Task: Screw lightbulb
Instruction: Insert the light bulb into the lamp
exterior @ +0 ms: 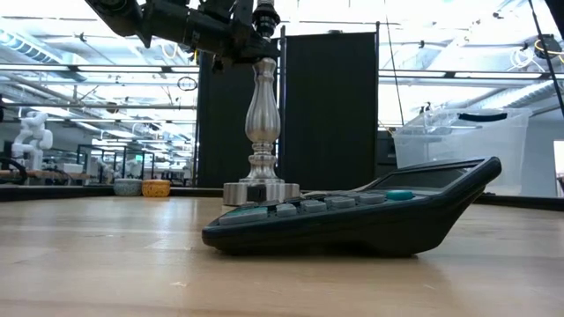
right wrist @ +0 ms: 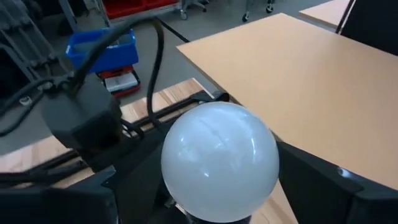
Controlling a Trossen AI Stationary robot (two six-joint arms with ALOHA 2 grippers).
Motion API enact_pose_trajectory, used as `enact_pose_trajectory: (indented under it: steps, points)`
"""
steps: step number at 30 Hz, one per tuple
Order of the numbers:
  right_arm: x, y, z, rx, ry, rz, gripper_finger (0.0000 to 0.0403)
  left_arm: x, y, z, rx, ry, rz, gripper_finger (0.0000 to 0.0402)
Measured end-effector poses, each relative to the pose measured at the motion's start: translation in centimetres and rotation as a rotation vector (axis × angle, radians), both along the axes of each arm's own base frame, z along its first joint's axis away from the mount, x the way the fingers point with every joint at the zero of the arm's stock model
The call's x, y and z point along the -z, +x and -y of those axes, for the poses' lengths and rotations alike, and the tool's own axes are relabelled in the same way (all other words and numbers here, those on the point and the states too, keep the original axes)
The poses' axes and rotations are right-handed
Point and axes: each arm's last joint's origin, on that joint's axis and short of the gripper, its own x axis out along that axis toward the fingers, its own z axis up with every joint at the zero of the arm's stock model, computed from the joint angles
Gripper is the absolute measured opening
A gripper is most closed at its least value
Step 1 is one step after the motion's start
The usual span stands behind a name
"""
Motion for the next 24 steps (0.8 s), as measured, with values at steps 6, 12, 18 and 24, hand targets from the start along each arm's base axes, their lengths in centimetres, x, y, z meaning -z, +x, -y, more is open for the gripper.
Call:
enact_pose_trajectory:
  steps: [6, 12, 18, 24]
  points:
    - [-0.2, 0.4, 0.0, -0.021, -0.005, 0.040, 0.0310, 0.0, 0.0, 0.0, -0.007, -0.001, -0.002, 0.0073]
    - [-0.3, 0.3, -0.1, -0.038, -0.030, 0.029, 0.0333, 0.0, 0.0, 0.0, -0.008, -0.001, -0.002, 0.0073]
    - [-0.9, -0.2, -0.2, -0.076, -0.123, 0.012, 0.0347, 0.0, 0.0, -0.1, -0.010, -0.004, 0.000, 0.0073]
    - [-1.8, -0.7, -0.4, -0.151, -0.259, -0.009, 0.0348, 0.0, 0.0, -0.1, -0.018, -0.007, 0.004, 0.0073]
